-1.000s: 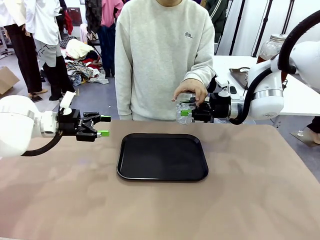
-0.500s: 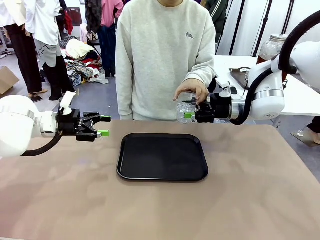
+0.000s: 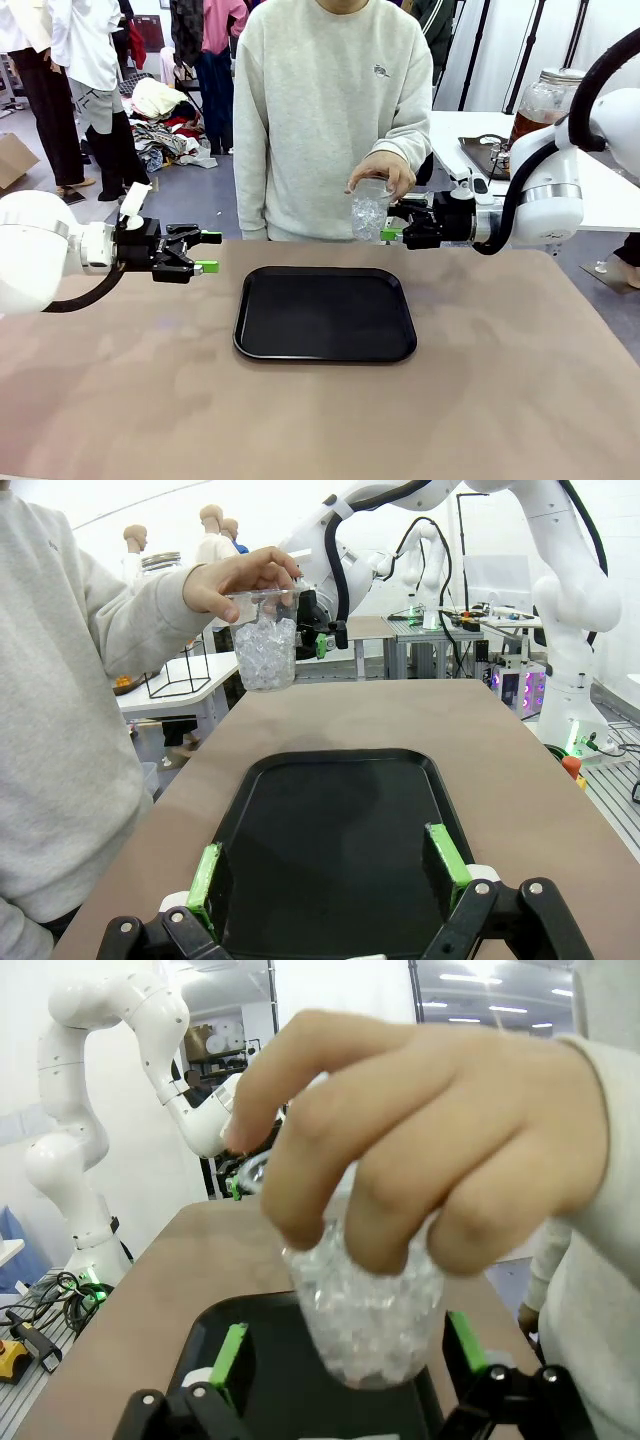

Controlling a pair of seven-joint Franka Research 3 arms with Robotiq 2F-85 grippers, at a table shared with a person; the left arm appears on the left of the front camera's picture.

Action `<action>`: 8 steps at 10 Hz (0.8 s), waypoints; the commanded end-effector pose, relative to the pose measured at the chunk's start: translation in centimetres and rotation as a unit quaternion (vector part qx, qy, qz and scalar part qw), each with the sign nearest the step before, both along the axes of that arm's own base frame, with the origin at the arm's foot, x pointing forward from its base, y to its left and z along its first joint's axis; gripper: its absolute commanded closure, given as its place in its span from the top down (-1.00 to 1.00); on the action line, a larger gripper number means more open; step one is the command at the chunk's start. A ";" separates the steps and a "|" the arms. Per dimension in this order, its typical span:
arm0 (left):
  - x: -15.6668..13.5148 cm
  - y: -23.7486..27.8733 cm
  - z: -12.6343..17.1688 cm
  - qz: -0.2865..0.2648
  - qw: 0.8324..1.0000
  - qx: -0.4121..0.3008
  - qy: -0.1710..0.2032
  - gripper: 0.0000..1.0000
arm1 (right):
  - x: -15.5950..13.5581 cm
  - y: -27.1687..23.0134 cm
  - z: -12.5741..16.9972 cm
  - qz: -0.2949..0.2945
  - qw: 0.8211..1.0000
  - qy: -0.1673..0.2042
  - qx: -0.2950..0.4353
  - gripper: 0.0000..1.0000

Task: Pour the drink into the iced cup.
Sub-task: Open the gripper to release the iced cup you were holding.

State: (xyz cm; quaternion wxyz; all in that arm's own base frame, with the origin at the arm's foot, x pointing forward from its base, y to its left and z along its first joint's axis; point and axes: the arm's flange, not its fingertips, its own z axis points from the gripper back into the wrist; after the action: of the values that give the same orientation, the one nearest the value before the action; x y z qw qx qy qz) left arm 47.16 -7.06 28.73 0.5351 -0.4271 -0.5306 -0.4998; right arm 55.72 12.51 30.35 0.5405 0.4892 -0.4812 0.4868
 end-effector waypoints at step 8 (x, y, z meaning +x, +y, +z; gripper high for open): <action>0.0 -0.2 0.1 0.003 1.000 -0.004 -0.003 1.00 | -4.2 -6.9 -2.2 -0.014 1.000 -0.015 -0.006 1.00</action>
State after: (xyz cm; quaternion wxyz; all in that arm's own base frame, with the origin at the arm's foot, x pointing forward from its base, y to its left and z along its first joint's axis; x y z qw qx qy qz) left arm 47.16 -7.06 28.74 0.5350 -0.4271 -0.5306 -0.4998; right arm 52.42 5.77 27.79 0.5519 0.4748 -0.4891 0.4804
